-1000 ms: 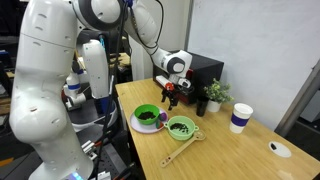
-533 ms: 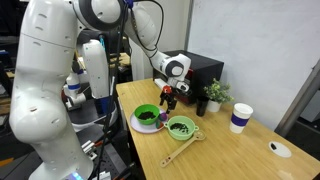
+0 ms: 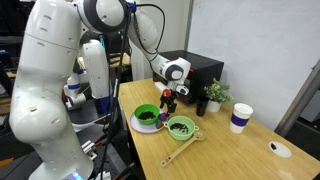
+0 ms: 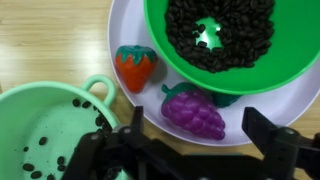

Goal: Put the purple object in the light green bowl

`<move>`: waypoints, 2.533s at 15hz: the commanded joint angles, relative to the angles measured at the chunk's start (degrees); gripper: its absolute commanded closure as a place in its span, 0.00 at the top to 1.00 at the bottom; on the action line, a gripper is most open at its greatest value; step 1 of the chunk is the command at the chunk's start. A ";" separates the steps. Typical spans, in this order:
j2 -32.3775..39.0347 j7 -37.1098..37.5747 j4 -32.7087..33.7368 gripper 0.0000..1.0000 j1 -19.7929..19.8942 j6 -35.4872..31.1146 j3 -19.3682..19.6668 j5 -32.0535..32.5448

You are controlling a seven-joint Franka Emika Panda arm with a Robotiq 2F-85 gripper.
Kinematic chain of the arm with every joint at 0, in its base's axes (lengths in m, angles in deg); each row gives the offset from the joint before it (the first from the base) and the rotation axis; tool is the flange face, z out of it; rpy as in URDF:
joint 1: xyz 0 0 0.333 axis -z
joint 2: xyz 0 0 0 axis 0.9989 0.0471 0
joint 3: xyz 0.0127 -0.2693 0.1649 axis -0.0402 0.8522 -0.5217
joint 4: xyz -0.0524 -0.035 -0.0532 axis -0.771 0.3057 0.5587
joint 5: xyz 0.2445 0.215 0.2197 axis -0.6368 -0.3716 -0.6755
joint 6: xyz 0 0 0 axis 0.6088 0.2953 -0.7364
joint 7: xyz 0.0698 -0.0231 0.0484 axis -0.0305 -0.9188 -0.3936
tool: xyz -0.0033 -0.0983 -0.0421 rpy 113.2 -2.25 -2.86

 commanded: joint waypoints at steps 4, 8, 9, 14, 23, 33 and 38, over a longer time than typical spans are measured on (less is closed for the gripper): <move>1.74 0.55 0.07 1.00 0.06 -1.39 -0.01 0.01; 2.82 0.60 0.40 1.00 -0.05 -1.49 0.04 0.22; 2.99 0.56 0.46 1.00 -0.09 -1.36 0.04 0.31; 3.88 0.42 0.75 1.00 -0.15 -1.26 0.05 0.54; 4.37 0.50 1.51 0.74 -0.28 -0.41 0.03 0.74; 4.26 0.40 1.47 0.36 -0.65 -0.82 -0.08 1.13; 1.16 -0.91 -0.63 0.36 -0.57 -0.58 -0.57 0.98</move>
